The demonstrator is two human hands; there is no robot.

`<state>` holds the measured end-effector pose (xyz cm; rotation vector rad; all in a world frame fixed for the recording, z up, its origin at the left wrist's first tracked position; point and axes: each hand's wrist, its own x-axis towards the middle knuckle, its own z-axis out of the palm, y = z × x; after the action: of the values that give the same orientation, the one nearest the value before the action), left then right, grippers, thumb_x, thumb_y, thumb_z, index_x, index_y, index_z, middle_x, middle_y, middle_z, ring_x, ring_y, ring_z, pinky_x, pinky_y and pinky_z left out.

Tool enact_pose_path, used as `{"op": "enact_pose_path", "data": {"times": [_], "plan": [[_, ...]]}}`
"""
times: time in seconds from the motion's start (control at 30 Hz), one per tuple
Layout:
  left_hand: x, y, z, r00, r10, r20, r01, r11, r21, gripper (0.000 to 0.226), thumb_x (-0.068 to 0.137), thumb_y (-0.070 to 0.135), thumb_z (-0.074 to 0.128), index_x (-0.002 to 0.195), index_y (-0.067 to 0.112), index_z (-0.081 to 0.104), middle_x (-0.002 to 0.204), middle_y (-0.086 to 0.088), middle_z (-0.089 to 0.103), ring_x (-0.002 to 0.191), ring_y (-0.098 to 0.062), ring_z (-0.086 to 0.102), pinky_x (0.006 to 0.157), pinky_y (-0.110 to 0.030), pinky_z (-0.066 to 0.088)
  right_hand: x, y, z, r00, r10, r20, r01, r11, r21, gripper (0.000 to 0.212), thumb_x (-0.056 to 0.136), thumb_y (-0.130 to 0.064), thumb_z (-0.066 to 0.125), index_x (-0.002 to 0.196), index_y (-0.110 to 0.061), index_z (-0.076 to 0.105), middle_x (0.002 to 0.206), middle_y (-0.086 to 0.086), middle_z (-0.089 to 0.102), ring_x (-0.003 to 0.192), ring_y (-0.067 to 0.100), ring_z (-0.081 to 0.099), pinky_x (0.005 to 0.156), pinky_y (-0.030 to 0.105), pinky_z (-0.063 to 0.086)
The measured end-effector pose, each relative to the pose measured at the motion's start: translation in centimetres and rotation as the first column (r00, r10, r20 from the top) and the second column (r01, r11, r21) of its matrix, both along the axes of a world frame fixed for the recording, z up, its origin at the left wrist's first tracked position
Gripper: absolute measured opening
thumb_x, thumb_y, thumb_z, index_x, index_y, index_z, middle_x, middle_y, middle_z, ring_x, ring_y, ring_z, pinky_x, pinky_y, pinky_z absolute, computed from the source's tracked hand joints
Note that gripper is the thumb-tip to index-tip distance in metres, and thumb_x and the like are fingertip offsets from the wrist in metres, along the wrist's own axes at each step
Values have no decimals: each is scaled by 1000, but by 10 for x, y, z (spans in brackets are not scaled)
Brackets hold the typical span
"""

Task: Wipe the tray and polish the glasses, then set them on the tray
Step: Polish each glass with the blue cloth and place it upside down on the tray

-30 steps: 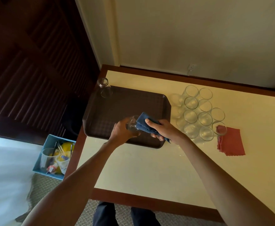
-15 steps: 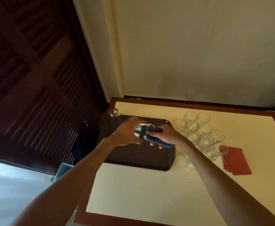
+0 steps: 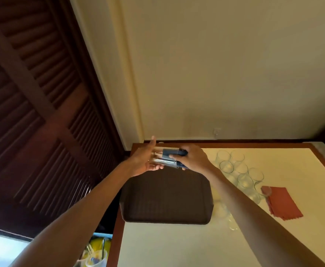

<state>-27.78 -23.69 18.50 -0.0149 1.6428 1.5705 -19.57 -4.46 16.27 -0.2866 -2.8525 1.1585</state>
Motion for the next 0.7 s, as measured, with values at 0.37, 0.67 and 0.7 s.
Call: {"op": "enact_pose_path", "data": {"times": [0.37,0.67,0.7], "plan": [[-4,-4,29,1000,15,-21,-12,993,114,47,106,46,47,129,7,60,122,-23,68,102,-30,69,77,-38,58,-20,-14,22,901,4,-434,234,838,493,32,68,-46,88,71,-24,65,60,-9,65,50,14,58,48,24,46],[0,4,45,974,206,95,-209,978,24,26,108,23,50,122,2,57,115,-25,66,96,-38,72,62,-46,66,-30,-30,55,976,25,-215,109,802,587,15,86,-19,73,101,-15,70,91,4,73,78,21,63,66,30,49],[0,7,48,971,237,15,-237,971,10,21,107,21,49,115,3,57,109,-24,67,92,-36,73,64,-45,66,-33,-30,53,993,-61,-98,98,889,448,22,88,-19,74,107,-10,71,96,6,73,82,21,64,68,28,51]]}}
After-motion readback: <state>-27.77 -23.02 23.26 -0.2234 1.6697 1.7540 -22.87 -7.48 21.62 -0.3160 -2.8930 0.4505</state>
